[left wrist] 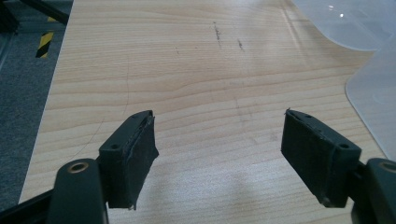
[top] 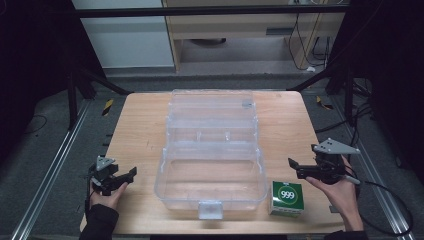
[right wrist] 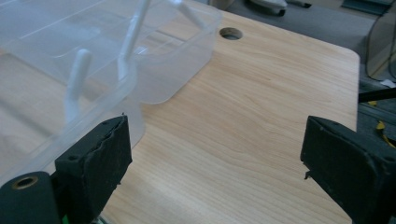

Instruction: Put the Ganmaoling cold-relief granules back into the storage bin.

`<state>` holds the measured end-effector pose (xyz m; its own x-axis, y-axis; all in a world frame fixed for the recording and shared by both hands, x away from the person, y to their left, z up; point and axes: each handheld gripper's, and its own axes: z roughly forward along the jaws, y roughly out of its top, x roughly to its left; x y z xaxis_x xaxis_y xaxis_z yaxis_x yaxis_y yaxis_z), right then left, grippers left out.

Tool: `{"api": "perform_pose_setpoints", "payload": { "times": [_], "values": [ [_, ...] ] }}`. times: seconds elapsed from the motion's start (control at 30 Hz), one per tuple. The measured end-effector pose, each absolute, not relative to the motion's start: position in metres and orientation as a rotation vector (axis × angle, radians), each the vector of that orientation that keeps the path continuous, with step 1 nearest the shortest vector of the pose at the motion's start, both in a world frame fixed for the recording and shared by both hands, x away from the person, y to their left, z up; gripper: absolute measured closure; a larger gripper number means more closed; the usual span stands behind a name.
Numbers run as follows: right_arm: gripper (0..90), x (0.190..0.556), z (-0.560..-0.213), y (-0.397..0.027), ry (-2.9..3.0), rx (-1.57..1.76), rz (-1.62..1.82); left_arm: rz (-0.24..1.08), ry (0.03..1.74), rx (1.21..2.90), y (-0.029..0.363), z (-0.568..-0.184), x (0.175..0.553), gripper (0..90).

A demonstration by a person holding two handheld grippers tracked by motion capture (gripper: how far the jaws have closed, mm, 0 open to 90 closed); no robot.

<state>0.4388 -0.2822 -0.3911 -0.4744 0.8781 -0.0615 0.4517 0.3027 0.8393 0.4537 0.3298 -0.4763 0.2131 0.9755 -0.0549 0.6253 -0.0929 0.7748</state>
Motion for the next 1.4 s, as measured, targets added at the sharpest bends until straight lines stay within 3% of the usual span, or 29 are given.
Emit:
{"api": "perform_pose_setpoints", "payload": {
  "times": [0.57,1.4],
  "values": [
    [6.6,0.426,-0.366,-0.265,2.23,1.003,0.996,0.645,1.484,1.835,0.327,-0.478,0.455,26.5],
    [4.2,0.415,-0.383,-0.25,2.541,0.812,0.826,0.643,1.475,1.859,0.326,-0.479,0.455,26.9]
  ]
}}
